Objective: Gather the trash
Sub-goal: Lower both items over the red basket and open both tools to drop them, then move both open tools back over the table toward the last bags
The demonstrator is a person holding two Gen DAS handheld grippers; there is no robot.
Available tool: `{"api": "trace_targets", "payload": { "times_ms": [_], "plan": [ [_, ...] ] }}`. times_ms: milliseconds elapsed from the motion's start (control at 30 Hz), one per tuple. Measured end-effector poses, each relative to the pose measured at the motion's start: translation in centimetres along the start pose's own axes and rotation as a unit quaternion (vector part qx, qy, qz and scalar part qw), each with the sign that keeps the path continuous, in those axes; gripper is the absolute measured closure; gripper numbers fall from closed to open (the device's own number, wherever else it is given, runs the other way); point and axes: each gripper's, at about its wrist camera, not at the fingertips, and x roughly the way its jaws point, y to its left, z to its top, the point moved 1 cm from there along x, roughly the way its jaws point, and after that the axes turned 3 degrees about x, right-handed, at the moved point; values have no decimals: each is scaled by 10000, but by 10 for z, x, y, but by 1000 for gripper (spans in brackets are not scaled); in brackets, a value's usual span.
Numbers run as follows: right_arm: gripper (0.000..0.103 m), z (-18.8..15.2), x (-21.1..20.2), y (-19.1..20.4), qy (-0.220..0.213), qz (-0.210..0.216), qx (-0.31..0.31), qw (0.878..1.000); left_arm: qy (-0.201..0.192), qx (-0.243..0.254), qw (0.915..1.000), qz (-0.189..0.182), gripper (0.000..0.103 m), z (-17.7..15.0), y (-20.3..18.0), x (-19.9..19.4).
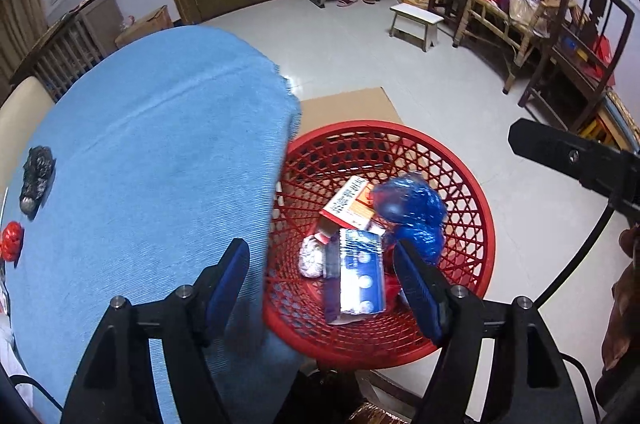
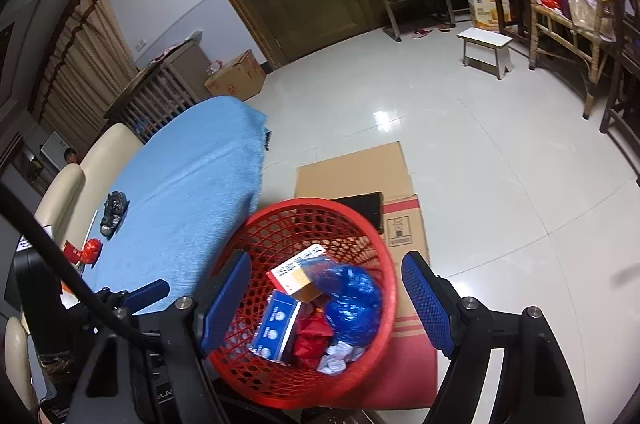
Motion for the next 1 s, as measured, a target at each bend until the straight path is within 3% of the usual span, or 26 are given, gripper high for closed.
{"api": "trace_targets", "payload": {
  "times_ms": [333, 567, 767, 1000],
  "plan": [
    [22, -4, 13, 54, 161, 160, -462, 9987, -138, -724, 9972, 133, 28, -19, 59, -14],
    [22, -16, 33, 101, 426, 292, -871, 9949, -167, -1462, 9887, 290, 28, -48, 123, -20],
    [22, -34, 58, 148, 724, 446, -1236, 9887, -134, -2108, 9758, 561, 28, -83, 193, -24],
    [23, -56, 90, 204, 1093, 643, -1671, 9778, -258, -3059, 9449, 1138, 28, -107, 310, -39]
  ]
}}
